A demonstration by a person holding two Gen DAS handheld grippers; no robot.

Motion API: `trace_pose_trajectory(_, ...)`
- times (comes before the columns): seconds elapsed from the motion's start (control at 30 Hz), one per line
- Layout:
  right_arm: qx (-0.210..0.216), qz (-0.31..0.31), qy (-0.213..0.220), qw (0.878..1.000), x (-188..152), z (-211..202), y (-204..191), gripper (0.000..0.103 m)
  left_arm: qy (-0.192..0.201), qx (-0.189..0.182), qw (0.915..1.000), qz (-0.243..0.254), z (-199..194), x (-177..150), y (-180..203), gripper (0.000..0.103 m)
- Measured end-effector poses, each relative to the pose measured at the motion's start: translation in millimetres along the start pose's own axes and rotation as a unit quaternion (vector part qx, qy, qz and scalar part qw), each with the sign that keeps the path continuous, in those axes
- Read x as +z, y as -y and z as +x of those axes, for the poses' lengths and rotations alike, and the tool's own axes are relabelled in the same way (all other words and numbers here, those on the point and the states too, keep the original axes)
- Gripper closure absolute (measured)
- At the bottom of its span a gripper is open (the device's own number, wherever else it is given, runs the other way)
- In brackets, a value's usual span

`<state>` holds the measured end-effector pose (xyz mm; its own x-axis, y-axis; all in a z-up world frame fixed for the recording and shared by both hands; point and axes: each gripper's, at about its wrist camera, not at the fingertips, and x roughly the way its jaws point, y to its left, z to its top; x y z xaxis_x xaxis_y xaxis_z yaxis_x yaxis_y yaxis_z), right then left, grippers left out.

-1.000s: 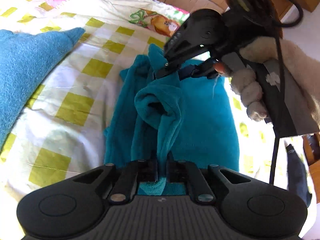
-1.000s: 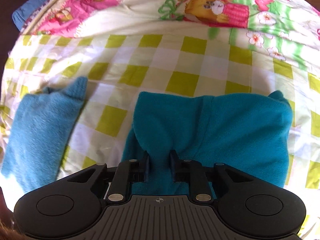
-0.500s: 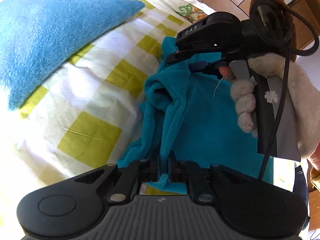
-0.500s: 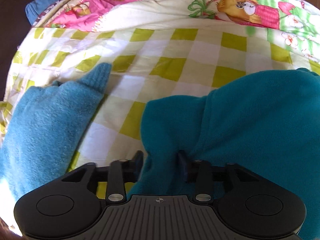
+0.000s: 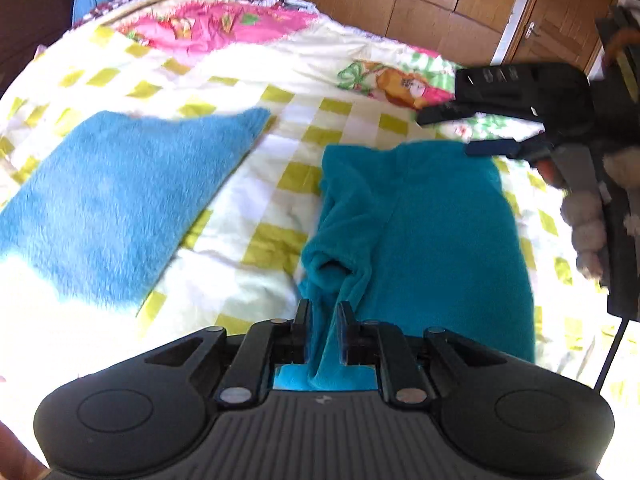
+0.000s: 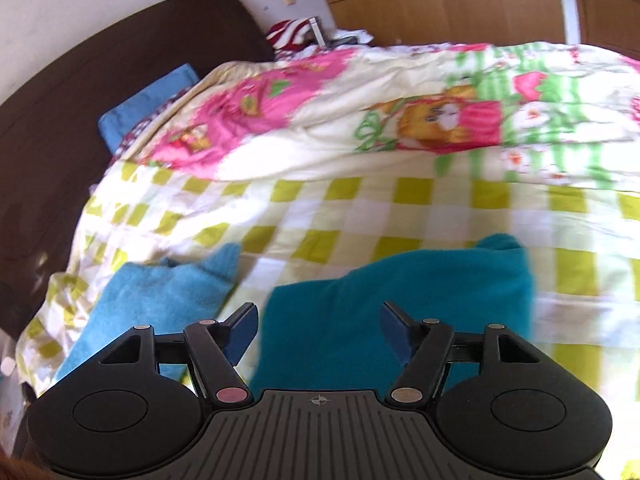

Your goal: Fold small clothes

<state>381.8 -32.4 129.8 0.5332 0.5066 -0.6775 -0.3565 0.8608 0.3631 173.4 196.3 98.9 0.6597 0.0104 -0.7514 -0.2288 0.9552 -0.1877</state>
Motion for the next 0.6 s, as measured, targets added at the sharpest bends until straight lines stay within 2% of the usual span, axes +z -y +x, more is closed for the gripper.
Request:
trace_pose_trajectory(0.1,-0.059,0.054,-0.006,0.997,-2.6,2.2,55.9,0.033,0.023,-0.033,0.9988,0.027,5.5,10.7,21.3,0.075)
trace_pose_trajectory(0.17,-0.066,0.110,-0.017,0.992,-4.5,18.1,91.5,0.032,0.025,-0.060,0.9971,0.038,24.2,12.9,33.6,0.075)
trace_pose_trajectory(0.23,-0.051,0.158,-0.024,0.986,-5.2,39.4,117.5,0.032,0.031,-0.084,0.9952,0.040,48.4,15.2,41.7,0.075)
trace_pose_trajectory(0.3,-0.039,0.186,-0.022,0.982,-7.4,60.2,133.1,0.033,0.031,-0.089,0.9949,0.037,71.3,17.8,44.7,0.075)
trace_pose_trajectory(0.4,-0.037,0.207,-0.016,0.978,-11.3,81.9,144.1,0.035,-0.008,-0.080,0.9967,0.011,115.9,13.0,27.3,0.076)
trace_pose_trajectory(0.5,-0.018,0.248,-0.014,0.968,-10.6,90.6,159.7,0.037,-0.009,-0.121,0.9923,-0.026,121.3,2.4,4.2,0.080)
trace_pose_trajectory(0.6,0.015,0.302,-0.028,0.953,-5.2,95.2,174.5,0.034,-0.014,-0.123,0.9921,-0.020,117.4,-1.3,0.9,0.081)
